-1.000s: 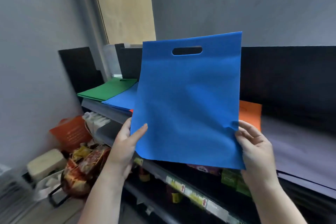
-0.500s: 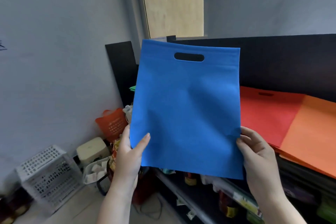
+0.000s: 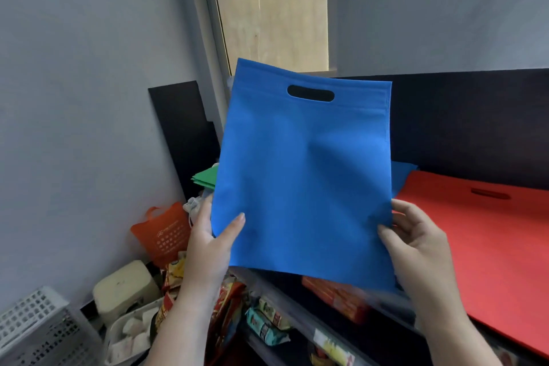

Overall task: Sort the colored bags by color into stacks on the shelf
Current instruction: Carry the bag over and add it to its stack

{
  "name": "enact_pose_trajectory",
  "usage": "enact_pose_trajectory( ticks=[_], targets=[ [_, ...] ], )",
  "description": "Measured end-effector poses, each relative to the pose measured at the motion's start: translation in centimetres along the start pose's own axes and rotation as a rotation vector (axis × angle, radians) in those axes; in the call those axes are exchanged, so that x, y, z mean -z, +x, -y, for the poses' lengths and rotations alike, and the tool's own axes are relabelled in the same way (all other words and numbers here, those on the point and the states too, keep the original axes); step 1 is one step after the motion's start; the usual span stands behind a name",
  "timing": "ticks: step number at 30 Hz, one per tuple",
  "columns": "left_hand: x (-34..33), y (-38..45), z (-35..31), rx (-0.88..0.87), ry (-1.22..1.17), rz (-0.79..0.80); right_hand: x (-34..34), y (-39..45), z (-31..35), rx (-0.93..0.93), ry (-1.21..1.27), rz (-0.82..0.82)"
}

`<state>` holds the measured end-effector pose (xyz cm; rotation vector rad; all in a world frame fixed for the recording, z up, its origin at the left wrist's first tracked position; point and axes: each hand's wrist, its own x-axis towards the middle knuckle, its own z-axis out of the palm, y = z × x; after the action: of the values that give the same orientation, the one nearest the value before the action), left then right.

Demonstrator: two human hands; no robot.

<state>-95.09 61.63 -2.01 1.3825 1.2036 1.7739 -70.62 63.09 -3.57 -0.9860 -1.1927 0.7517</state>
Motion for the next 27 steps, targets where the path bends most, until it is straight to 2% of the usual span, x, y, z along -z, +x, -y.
enact_pose_trajectory(
  ticks=[4,9,13,19,23,27],
  targets=[
    [-1.1,4.2,2.5,0.007,0.006,0.003,-0.8,3.1,-1.0,0.033,-0.042,-0.057],
    [-2.3,8.7,5.1,0.003,0.125,-0.006,-1.3,5.1,-2.2,0.044,-0.184,-0.127],
    [-3.2,12.0,6.9,-0.032,0.200,0.110,-1.9,6.3,-3.0,0.102,-0.388,-0.209],
    [-3.7,15.4,10.3,-0.085,0.396,0.332,-3.1,6.7,-5.0,0.066,-0.692,-0.333],
    [-3.6,16.8,12.4,-0.080,0.567,0.478,-3.6,6.6,-5.9,0.005,-0.834,-0.329],
    [-3.9,17.2,13.8,-0.101,0.666,0.590,-3.4,7.1,-6.5,-0.133,-0.977,-0.282]
  ],
)
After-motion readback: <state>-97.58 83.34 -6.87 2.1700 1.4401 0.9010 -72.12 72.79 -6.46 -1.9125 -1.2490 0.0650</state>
